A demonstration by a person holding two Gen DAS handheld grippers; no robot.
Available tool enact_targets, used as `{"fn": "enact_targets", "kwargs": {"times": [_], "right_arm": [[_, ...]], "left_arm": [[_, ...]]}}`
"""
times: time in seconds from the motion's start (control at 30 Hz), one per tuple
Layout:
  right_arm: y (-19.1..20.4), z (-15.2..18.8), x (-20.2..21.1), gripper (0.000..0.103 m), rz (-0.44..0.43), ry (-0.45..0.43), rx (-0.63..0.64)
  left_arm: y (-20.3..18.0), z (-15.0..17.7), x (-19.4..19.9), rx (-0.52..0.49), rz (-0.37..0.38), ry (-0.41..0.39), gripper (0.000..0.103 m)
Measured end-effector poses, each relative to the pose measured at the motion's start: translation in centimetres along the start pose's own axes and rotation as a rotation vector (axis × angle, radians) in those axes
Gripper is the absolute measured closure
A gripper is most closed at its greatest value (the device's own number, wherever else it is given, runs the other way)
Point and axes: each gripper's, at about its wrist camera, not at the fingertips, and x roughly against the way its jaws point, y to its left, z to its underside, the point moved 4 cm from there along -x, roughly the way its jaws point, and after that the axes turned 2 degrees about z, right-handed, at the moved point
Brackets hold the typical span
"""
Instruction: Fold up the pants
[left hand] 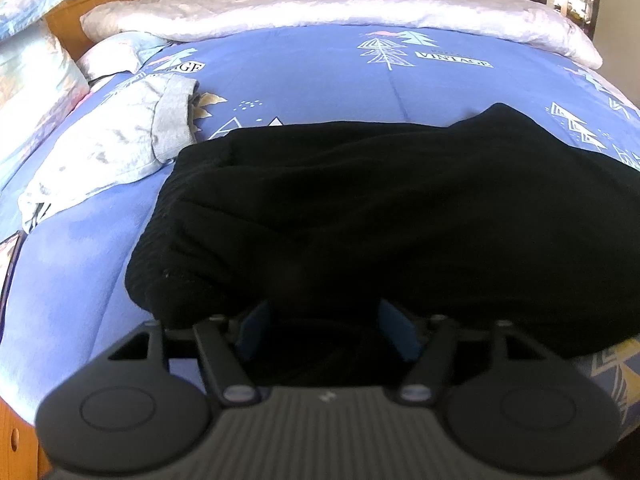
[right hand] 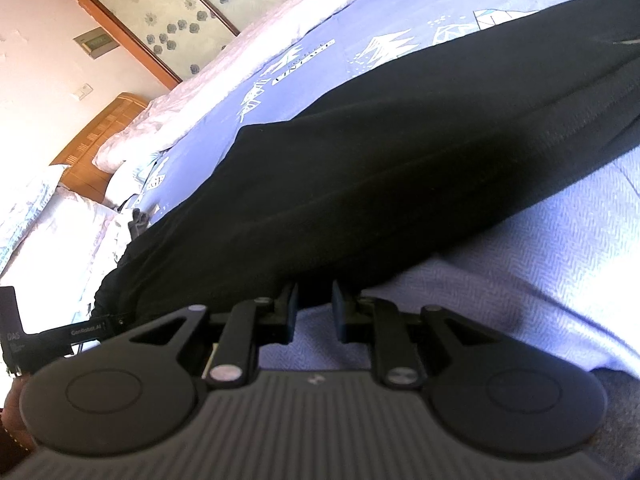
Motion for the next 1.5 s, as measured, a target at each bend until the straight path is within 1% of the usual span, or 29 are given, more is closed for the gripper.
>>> {"fn": "enact_targets", "kwargs": {"times": [0.1,0.27,0.4,1.33,1.43,1.5], "right_arm": [[0.1,0.0,0.0,0.082,0.0,-0.001,0.0],[0.1,0.0,0.0,0.082,0.002,0.0,0.002],[0.1,0.1,0.0,0.082,0.001,-0.001,0.001],[0.1,0.1,0.0,0.082,0.001,-0.003,-0.002],[0.2,-0.1,0.1,0.082,-0.001,0.008,-0.003],[0.2,-0.6,0.7,0.079,-0.028,0.005,-0.02]], "left_arm": [[0.0,0.1,0.1,0.002,0.009,-0.004,0.038],[-0.3,0.4,0.2,-0.012,-0.002,-0.012,0.038],[-0.9,0.6,0.4,-0.047,-0.018,-0.021,0.037],[-1.0,0.6,0.7,-0.054,-0.019,-0.028,0.037],[-0.9,0.0,1.4,-0.054,-0.01,-0.025,0.039],[-0.8,-0.5,2.6,-0.041,0.009,-0.055,0.039]]}}
